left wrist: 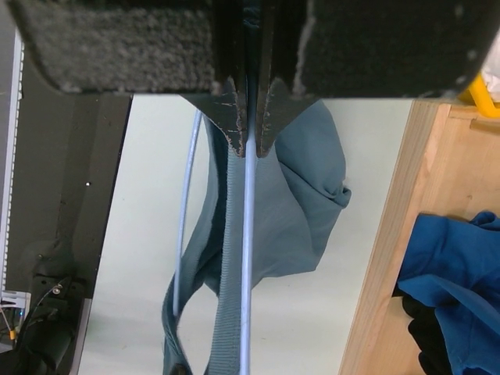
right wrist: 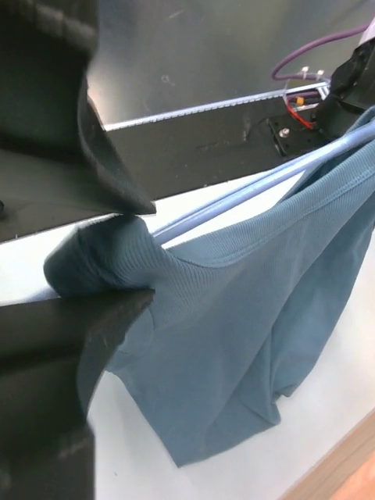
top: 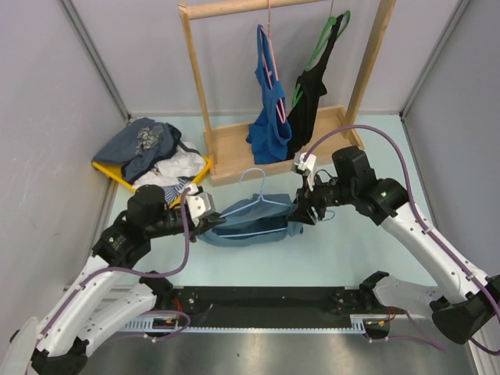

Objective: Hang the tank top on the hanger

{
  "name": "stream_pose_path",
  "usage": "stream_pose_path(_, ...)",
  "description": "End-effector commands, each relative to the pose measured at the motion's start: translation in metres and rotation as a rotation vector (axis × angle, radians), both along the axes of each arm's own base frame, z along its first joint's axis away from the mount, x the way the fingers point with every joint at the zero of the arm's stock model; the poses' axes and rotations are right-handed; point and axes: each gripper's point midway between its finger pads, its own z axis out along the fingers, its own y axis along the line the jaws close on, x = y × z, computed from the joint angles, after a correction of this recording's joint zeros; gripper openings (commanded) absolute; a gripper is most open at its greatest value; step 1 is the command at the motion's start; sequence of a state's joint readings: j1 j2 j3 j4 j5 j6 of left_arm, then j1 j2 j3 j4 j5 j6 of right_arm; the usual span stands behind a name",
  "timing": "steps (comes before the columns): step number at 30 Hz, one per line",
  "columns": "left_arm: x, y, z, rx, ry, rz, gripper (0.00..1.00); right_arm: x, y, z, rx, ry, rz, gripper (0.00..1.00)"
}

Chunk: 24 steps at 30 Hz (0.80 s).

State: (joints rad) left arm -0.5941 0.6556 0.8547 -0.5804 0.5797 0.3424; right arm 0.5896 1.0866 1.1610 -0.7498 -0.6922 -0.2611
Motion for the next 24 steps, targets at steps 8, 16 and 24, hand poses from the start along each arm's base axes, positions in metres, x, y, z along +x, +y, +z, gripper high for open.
stream_pose_path(8, 0.017, -0.003, 0.032, -0.109, -0.123, 0.056, 0.04, 0.003, 0.004, 0.011, 0.022, -0.064, -0.027, 0.00)
stream_pose_path(16, 0.030, -0.014, 0.035, -0.115, -0.079, 0.059, 0.67, 0.003, 0.014, 0.012, 0.049, -0.121, -0.063, 0.00)
stream_pose_path(24, 0.048, -0.011, 0.036, -0.107, -0.052, 0.140, 0.93, 0.022, 0.010, 0.023, 0.086, -0.216, -0.191, 0.00)
